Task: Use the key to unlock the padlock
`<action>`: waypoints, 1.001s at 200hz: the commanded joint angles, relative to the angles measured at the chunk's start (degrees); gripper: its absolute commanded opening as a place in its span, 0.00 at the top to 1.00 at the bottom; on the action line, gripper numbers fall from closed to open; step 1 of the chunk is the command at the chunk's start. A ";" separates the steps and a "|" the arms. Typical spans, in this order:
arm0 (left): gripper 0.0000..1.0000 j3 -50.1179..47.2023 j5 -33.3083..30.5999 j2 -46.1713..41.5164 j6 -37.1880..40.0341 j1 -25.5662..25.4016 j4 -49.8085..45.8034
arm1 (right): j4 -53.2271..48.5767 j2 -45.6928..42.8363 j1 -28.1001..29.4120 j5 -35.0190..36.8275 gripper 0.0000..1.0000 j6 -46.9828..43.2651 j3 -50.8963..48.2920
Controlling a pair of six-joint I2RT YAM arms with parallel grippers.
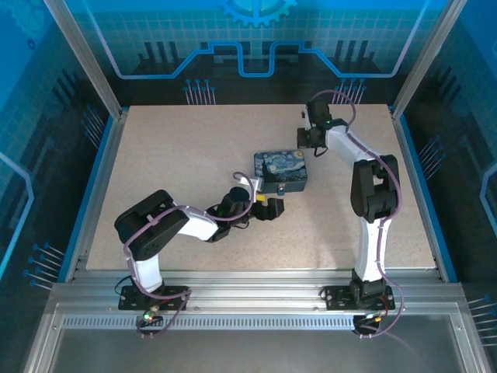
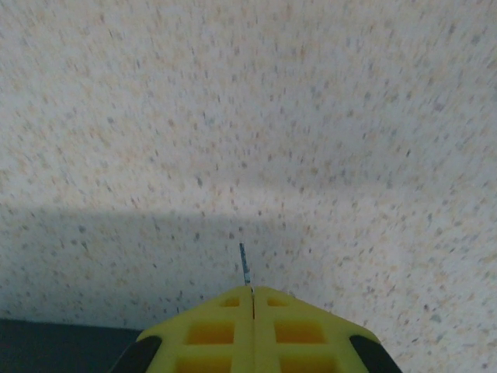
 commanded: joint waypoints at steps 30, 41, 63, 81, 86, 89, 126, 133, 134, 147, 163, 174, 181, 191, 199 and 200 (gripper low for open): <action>0.04 3.63 -3.67 4.57 -0.16 -0.52 3.25 | 3.78 -3.51 1.62 -2.50 1.00 1.56 -7.22; 0.04 4.22 -3.72 5.34 -0.01 -0.50 3.47 | 4.62 -4.33 2.13 -2.65 1.00 1.82 -8.59; 0.04 5.33 -4.55 6.70 0.42 -0.51 3.59 | 5.73 -5.64 3.58 -2.74 1.00 2.26 -10.84; 0.04 5.88 -5.57 7.68 0.95 -0.58 3.47 | 6.66 -6.29 4.60 -2.57 1.00 2.69 -12.37; 0.04 6.04 -5.92 7.94 1.19 -0.59 3.35 | 6.80 -6.36 4.86 -2.53 1.00 2.82 -12.72; 0.04 6.04 -6.20 8.11 1.38 -0.60 3.25 | 6.88 -6.40 5.01 -2.50 1.00 3.00 -12.84; 0.01 5.95 -7.53 10.03 2.94 -0.88 5.20 | 8.17 -6.36 6.48 -3.85 1.00 4.42 -14.40; 0.02 5.81 -6.71 10.54 3.34 -0.99 6.80 | 8.30 -6.32 6.80 -3.93 1.00 4.61 -14.63; 0.03 5.80 -6.61 10.63 3.44 -0.99 7.02 | 8.34 -6.32 6.86 -3.91 1.00 4.63 -14.67; 0.03 5.41 -5.35 11.27 3.98 -1.10 9.73 | 8.64 -6.40 7.52 -3.71 1.00 4.72 -15.07; 0.03 5.34 -3.80 11.42 4.86 -1.09 11.13 | 9.15 -6.66 7.86 -3.69 1.00 5.09 -15.72; 0.05 5.84 -1.90 11.44 5.80 -1.12 10.93 | 9.49 -6.76 7.87 -3.74 1.00 5.24 -16.13; 0.06 6.23 -1.04 11.59 6.30 -1.08 10.70 | 9.46 -6.76 7.88 -3.88 1.00 5.31 -16.12; 0.07 6.71 -0.80 11.51 6.68 -1.09 10.06 | 9.52 -6.67 7.94 -3.84 1.00 5.38 -16.24; 0.08 7.02 -0.31 11.55 7.08 -1.09 9.80 | 9.62 -6.58 7.92 -3.88 1.00 5.46 -16.37; 0.08 7.11 -0.21 11.58 7.11 -1.13 9.84 | 9.66 -6.58 7.94 -3.88 1.00 5.54 -16.42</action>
